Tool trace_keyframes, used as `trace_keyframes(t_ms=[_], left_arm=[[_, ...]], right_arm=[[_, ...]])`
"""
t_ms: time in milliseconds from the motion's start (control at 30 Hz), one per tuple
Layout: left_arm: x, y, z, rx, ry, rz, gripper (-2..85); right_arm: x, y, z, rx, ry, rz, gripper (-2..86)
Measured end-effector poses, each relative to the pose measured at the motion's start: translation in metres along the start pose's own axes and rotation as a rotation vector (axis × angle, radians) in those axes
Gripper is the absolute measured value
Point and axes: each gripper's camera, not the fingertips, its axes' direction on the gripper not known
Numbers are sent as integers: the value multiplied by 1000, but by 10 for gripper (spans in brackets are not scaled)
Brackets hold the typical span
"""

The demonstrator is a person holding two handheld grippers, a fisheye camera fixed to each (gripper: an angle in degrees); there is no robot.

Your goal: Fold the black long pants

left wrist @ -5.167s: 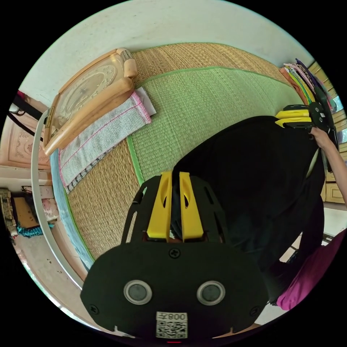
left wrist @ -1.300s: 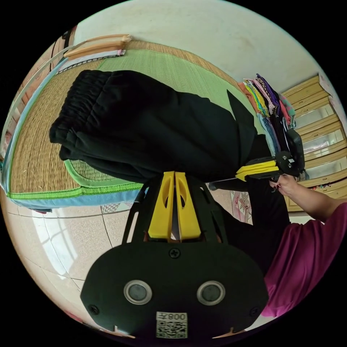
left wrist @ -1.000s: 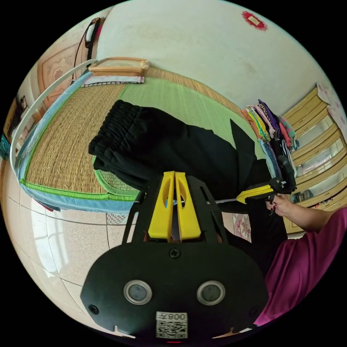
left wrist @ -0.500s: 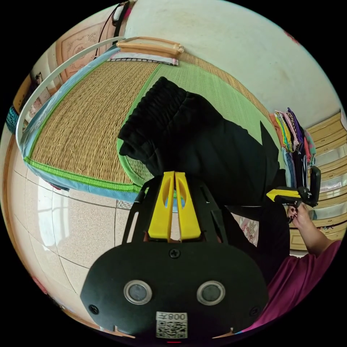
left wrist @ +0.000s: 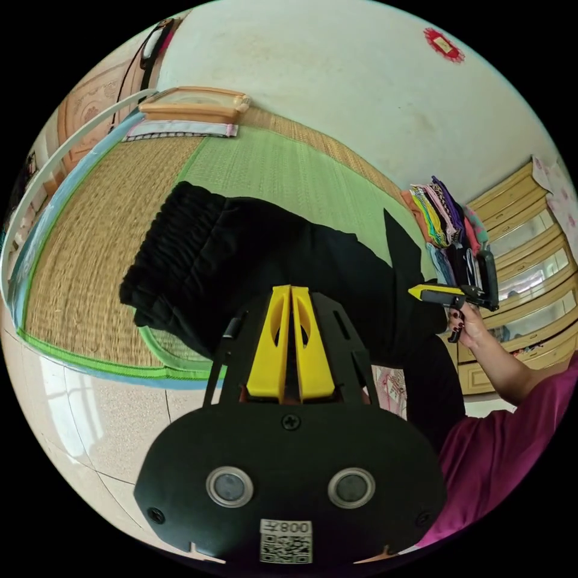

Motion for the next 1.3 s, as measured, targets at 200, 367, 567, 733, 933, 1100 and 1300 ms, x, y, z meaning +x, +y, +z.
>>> trace_keyframes(t_ms=[200,367,567,733,933,1100,1300], left_arm=[[108,-31,93,-155,240,202,27],[199,-71,167,-253,287,326,52],[259,-117,235,-326,206,346,59],[289,-133,261,-344,235,325,60],[328,-150,287,-366,256,331,53],[361,-166,307,-374,270,330,33],[401,-182,322,-378,290,313,12]], right_arm=[[55,3,4,32,41,137,32],[97,-28,7,36,100,194,54],[135,-79,32,6,186,216,62],[165,-121,68,-40,297,229,70],[198,-146,111,-77,368,271,76],[211,-143,146,-103,380,269,73],[225,-113,183,-109,375,239,21]])
